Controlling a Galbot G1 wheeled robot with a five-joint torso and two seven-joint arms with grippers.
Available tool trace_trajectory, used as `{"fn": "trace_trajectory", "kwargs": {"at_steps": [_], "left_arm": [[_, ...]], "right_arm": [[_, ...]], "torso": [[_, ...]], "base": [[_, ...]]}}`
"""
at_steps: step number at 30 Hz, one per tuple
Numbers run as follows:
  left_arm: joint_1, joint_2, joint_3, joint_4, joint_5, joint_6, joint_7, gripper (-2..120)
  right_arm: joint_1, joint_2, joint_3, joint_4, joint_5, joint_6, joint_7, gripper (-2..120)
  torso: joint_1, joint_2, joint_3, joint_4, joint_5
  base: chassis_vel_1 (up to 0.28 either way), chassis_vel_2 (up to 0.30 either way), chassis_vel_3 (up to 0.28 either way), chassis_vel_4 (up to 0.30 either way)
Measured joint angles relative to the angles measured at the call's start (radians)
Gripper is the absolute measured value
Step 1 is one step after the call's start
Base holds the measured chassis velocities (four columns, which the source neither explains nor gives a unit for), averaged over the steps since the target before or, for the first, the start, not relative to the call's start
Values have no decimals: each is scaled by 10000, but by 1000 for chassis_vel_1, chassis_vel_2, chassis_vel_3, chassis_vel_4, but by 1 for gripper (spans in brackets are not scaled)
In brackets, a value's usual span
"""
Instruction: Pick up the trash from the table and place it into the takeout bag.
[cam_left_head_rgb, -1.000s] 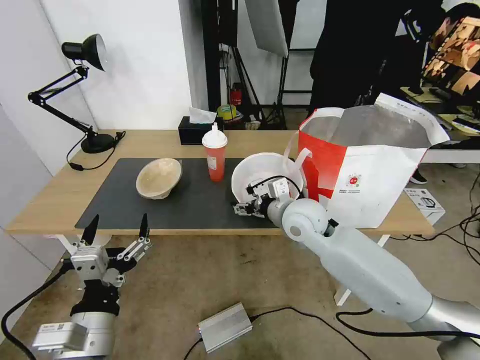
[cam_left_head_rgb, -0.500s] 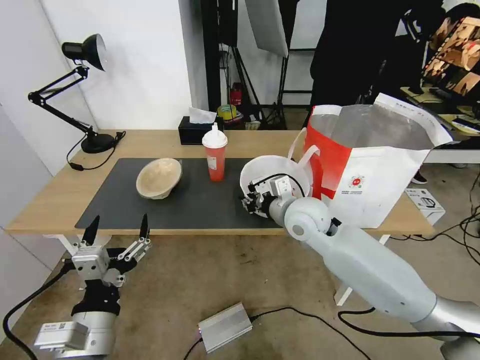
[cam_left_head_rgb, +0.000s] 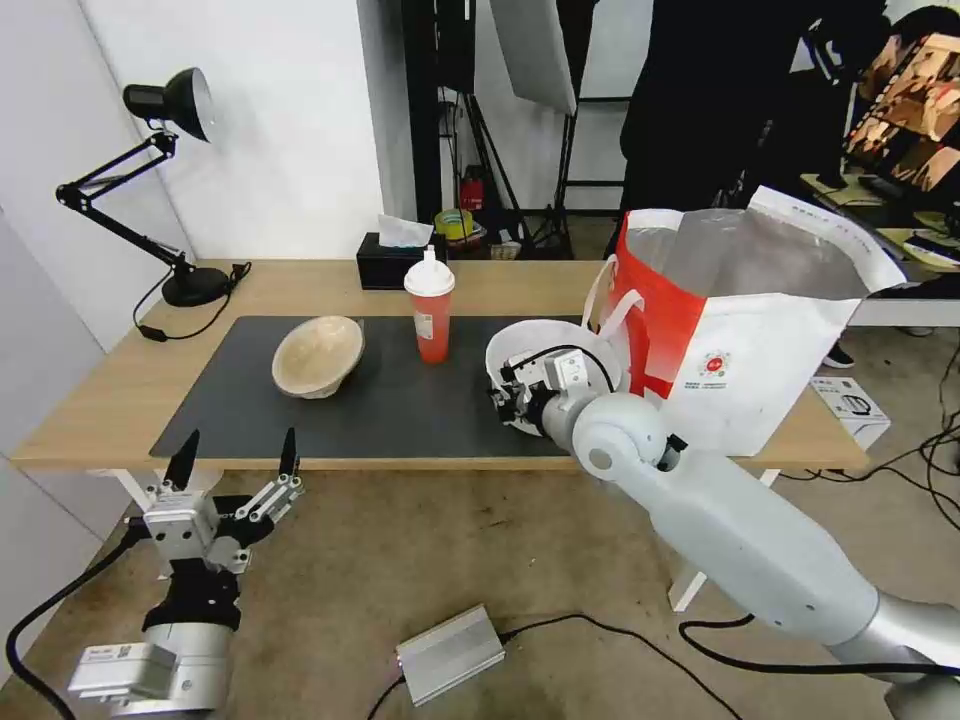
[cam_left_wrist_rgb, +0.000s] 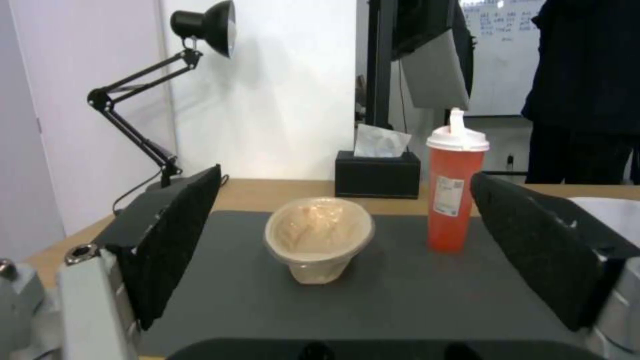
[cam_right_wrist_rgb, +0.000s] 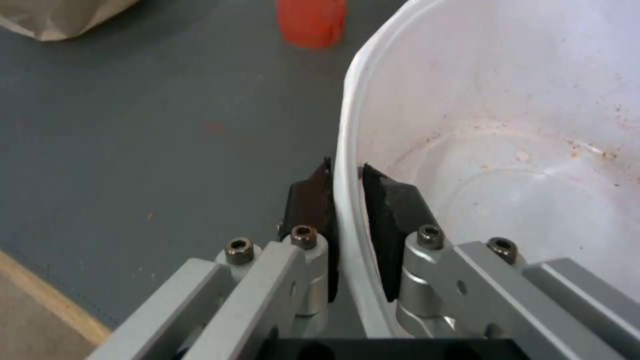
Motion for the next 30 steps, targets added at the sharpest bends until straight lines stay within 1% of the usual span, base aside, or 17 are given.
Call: {"fn": "trace_trajectory", "kwargs": {"at_steps": [5, 10, 13, 30], "left_arm": [[9, -6, -1, -33, -1, 0, 0, 100], [13, -8, 0, -57, -1, 0, 0, 100], [20, -8, 2, -75, -1, 0, -2, 100], [52, -12, -2, -162, -2, 0, -13, 100]], "right_arm": [[-91, -4, 150, 95, 30, 0, 38, 11], [-175, -53, 277, 328, 172, 0, 163, 6], [-218, -102, 307, 482, 181, 4, 174, 0], [-197, -125, 349, 911, 188, 33, 251, 0]], "torso": [[0, 0, 0, 0, 0], [-1, 0, 0, 0, -1], [-1, 0, 0, 0, 0], [-1, 0, 0, 0, 0]], "base": [[0, 0, 0, 0], [0, 0, 0, 0], [0, 0, 0, 0], [0, 0, 0, 0]]}}
